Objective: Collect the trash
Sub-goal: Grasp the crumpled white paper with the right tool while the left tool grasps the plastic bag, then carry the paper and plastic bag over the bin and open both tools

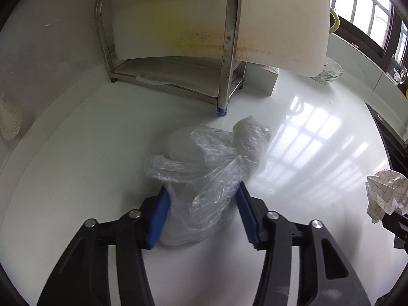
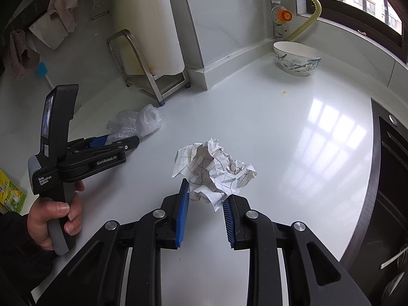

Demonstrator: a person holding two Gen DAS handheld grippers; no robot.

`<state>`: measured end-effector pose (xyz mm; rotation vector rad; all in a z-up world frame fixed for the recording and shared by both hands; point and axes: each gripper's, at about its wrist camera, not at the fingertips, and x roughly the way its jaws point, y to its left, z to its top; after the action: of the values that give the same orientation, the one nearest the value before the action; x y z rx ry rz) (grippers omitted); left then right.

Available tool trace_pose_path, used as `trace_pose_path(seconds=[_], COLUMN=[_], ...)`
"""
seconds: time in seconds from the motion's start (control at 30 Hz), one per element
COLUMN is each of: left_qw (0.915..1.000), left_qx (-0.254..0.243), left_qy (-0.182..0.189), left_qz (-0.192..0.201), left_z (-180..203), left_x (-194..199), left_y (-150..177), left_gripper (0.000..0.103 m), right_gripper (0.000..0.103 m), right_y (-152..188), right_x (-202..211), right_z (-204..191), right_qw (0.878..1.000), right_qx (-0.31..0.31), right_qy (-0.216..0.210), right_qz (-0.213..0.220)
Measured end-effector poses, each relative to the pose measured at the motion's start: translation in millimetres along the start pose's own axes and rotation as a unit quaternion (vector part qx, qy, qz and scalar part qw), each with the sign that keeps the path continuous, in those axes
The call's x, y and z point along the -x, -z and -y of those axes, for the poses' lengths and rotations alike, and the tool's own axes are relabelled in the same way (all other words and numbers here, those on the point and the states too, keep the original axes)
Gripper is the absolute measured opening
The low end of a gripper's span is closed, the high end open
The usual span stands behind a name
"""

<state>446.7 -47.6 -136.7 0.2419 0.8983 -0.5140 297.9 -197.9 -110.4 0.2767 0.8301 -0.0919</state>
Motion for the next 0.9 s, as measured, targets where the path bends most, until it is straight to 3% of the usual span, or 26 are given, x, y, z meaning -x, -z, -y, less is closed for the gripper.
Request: trace_pose_path(seconds=[0.03,0.13,0.33,0.57,0.9], left_qw=[1.0,0.9999,0.9998,0.9989,0.9975], left_qx=[-0.001,0.006,0.021,0.028,0.031], left_qy=[-0.001,0.009,0.003,-0.038,-0.062], left_qz=[-0.001,-0.009,0.001,-0.007,0.011], left_z=[0.8,-0.5,-3.7,-2.0,33.7], left_x=[0.7,3.8,29.3,71.7,167.4], left_y=[-0.1,0.5,11.5,43.9,95.7], left_gripper=[0.032,0.015,0.014,0.014,0.014], right_gripper=[0.025,0.025,0.025,0.025,0.025], right_y=[0.0,-0.1,2.7,18.7,69.4], right_x=[0.6,4.3,16.5,39.0,89.4], right_z=[-0.5,-2.5,-7.3,-10.7,-11.8], right_qw=[1.0,1.0,1.0,1.0,0.998], right_qx=[-0.001,-0.002,0.0,-0.001,0.004], right_qy=[0.0,-0.004,-0.008,-0.015,-0.053], right_qz=[0.0,0.004,0.011,0.014,0.012])
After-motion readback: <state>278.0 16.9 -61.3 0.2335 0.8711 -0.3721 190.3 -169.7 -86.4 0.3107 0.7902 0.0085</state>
